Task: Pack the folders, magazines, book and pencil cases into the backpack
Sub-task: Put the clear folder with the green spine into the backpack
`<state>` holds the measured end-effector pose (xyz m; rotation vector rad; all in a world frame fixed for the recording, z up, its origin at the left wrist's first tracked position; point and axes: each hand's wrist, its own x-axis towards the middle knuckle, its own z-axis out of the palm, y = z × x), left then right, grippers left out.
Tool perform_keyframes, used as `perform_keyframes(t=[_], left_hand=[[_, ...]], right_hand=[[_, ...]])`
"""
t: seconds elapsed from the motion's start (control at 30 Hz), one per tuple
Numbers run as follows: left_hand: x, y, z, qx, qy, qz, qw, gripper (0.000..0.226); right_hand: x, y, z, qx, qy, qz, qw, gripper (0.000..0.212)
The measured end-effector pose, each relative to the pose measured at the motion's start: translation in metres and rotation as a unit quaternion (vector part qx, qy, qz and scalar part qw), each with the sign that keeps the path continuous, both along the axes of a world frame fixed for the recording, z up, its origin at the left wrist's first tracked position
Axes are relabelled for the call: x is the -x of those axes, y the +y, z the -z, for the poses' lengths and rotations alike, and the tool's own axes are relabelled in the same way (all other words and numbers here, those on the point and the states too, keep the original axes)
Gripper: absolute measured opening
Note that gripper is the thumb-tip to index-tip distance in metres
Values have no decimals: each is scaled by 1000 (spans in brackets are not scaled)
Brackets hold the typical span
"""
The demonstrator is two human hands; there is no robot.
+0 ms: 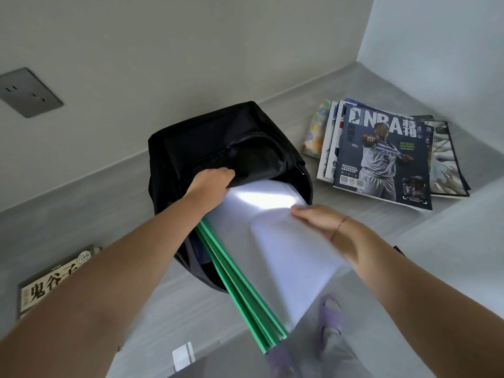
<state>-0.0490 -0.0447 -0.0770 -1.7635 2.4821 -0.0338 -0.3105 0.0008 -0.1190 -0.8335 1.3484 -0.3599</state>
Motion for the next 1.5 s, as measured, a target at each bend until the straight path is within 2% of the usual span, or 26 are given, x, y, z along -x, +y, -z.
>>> perform_keyframes(t=[0.17, 0.23, 0.43, 0.5, 0.57, 0.63, 0.67, 0.77, 0.87, 0.93, 1.0, 1.07, 1.13, 1.17, 1.23, 1.27, 1.37, 1.5], left_hand=[[-33, 14, 2, 30, -79, -24, 996, 28], [-46, 18, 0, 18, -58, -45, 997, 23], [-51, 12, -20, 8, 13, 5, 1000, 13], [-49, 13, -24, 22, 17, 11, 1000, 14], [-46, 16, -23, 32, 13, 15, 999, 14], [-43, 21, -17, 33, 5, 12, 999, 14], [-43, 23, -14, 33, 2, 9, 999, 13], [-45, 26, -7, 33, 6, -6, 999, 13], [-47, 29, -2, 32, 19, -12, 999, 14], [-46, 32, 0, 44, 19, -7, 999, 18], [-44, 34, 3, 65, 5, 0, 998, 22], [-40, 34, 5, 74, -2, -1, 997, 24], [-36, 34, 7, 69, 10, -7, 998, 24], [-34, 34, 7, 63, 20, -12, 998, 24], [-31, 33, 8, 45, 32, -24, 998, 21], [-30, 32, 8, 39, 38, -31, 998, 18], [-28, 31, 6, 23, 47, -45, 998, 12], [-26, 29, 5, 21, 56, -46, 997, 11]], right_hand=[[14, 6, 10, 23, 66, -37, 997, 36], [14, 8, 12, 28, 76, -37, 996, 37], [4, 7, 5, 42, 86, -31, 995, 35], [-5, 3, -2, 45, 63, -29, 997, 31], [-17, -5, -8, 61, 52, -44, 996, 18], [-30, -17, -11, 82, 71, -50, 993, 18], [-37, -23, -10, 93, 85, -57, 990, 20], [-52, -37, -1, 93, 130, -69, 985, 44], [-48, -27, -2, 100, 136, -48, 984, 50], [-25, -6, -7, 70, 63, -28, 995, 49], [4, 30, -11, -25, -105, 7, 994, 41], [18, 72, -11, -125, -246, 123, 953, 37], [10, 115, 0, -190, -320, 242, 896, 36], [-2, 134, 2, -204, -340, 260, 881, 27], [-31, 157, 4, -205, -351, 251, 878, 8], [-43, 162, 4, -198, -338, 239, 889, 7], [-65, 157, 4, -150, -260, 224, 927, 16], [-79, 143, 4, -96, -205, 240, 944, 16]])
